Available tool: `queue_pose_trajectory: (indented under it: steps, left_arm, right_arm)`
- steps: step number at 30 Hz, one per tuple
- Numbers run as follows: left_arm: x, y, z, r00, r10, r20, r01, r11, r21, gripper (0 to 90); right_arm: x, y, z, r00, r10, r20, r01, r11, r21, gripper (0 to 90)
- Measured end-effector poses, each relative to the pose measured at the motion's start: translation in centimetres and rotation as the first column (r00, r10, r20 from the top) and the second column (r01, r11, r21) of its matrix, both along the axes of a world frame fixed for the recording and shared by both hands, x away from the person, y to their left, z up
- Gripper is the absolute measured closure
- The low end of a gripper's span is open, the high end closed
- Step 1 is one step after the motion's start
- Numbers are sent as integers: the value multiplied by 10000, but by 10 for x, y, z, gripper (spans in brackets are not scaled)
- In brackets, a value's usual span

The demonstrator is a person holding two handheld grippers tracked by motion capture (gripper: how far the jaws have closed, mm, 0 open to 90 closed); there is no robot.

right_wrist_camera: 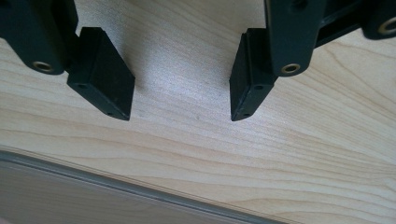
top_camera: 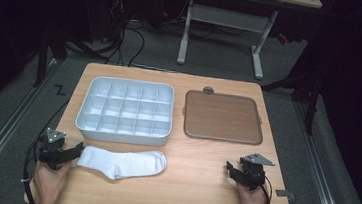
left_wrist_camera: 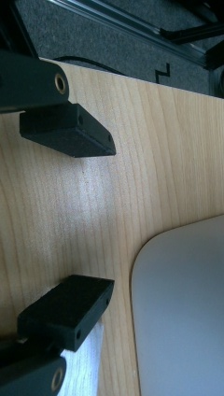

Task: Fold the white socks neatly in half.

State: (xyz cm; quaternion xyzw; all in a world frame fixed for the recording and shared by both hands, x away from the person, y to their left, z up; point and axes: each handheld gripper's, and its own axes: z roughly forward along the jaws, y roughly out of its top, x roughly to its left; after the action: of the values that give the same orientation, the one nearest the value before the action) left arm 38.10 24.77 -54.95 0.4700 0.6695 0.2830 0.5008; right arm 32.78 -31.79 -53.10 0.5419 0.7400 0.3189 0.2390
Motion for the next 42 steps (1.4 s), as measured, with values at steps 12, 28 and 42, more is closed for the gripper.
queue_pose_trajectory:
  steps: [12,28,42]
  left_arm:
    - [-1,0,0,10000,41,-20,-41,10000,4,303]
    - [-2,-2,0,10000,6,2,-6,10000,-16,307]
    - [-4,-1,5,9997,-121,-233,102,9969,-776,259]
  right_arm:
    - [0,0,0,10000,52,15,-52,10000,-11,412]
    - [0,1,0,10000,-81,54,81,9999,-74,438]
    - [-1,0,1,9997,-242,105,244,9995,-182,511]
